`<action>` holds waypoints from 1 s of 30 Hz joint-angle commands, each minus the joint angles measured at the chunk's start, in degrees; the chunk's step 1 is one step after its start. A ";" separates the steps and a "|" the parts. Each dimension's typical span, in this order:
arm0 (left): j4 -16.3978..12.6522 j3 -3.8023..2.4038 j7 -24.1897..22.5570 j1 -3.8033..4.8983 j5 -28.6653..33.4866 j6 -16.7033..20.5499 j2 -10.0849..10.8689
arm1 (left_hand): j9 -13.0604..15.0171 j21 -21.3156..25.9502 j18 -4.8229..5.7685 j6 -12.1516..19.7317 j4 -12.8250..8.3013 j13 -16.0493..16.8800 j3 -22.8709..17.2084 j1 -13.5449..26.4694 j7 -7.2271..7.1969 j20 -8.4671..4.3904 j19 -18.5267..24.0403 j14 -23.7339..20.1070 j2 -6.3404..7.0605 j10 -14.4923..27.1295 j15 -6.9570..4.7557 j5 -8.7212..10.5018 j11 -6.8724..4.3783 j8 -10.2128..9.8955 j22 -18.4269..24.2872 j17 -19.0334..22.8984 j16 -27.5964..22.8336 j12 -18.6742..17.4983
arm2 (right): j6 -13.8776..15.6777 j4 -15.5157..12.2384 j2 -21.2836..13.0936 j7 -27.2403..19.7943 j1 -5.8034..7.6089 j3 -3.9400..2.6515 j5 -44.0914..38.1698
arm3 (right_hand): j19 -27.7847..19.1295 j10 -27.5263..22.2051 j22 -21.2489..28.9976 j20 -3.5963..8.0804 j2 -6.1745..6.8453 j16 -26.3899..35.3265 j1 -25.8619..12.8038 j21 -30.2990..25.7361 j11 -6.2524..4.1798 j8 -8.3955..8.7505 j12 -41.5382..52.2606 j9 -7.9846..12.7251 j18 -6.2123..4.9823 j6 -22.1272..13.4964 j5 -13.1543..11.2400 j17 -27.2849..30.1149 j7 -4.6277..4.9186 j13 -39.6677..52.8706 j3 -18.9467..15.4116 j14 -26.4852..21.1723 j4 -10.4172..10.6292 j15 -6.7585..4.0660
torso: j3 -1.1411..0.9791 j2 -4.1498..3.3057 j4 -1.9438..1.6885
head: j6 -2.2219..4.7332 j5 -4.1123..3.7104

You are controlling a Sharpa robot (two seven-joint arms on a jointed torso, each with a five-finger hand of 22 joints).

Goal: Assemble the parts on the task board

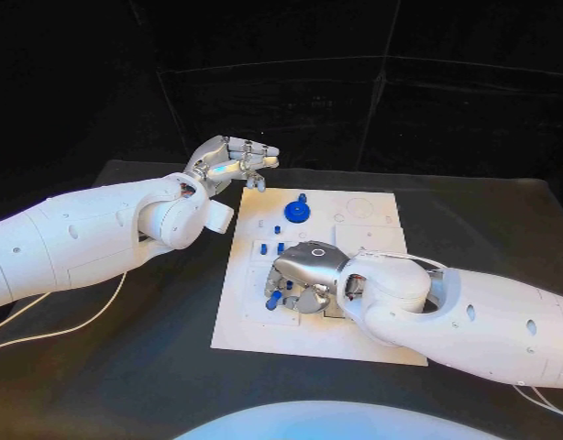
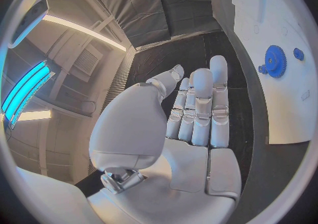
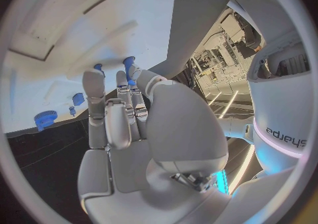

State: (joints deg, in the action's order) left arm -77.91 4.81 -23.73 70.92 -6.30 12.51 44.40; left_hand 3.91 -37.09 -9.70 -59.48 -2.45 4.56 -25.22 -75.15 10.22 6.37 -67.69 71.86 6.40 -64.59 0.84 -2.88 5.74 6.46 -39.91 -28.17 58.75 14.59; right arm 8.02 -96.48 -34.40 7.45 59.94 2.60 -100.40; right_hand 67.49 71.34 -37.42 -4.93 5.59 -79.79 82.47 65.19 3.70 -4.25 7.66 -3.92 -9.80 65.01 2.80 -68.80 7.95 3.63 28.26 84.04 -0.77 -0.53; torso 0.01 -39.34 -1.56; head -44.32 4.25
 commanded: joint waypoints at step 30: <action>-0.20 -0.03 0.21 0.08 0.20 -0.66 0.19 | -0.04 0.14 -0.78 0.49 0.14 0.06 0.32 -0.15 -0.01 0.20 0.21 -0.58 -0.50 0.56 -0.02 -0.01 0.02 -0.24 0.05 0.05 -0.18 0.14 | 8.29 0.35 0.50 -0.77 -0.03 1.37 1.01 | -5.94 -13.44 10.39 -2.23 3.87 3.78 -5.13 -7.15 2.70 0.53 -2.28 0.11 -0.80 -13.80 0.52 7.29 1.83 0.32 -8.52 0.23 1.58 1.87 | 0.01 0.01 0.02 | 0.29 -0.15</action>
State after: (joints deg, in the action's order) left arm -78.01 4.82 -23.50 70.92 -6.29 12.48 44.58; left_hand 3.92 -37.09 -9.70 -59.48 -2.45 4.55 -25.22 -75.15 10.22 6.37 -67.69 71.86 6.40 -64.59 0.84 -2.87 5.73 6.46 -39.92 -28.18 58.75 14.59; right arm 12.72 -96.05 -33.89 7.33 59.83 3.97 -100.28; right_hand 61.83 58.42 -27.16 -7.26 9.56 -76.36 77.11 58.22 6.37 -3.61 5.05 -3.72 -9.80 51.48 3.36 -61.68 9.78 3.89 20.32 83.94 0.79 0.83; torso 0.03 -39.31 -1.58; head -44.05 4.10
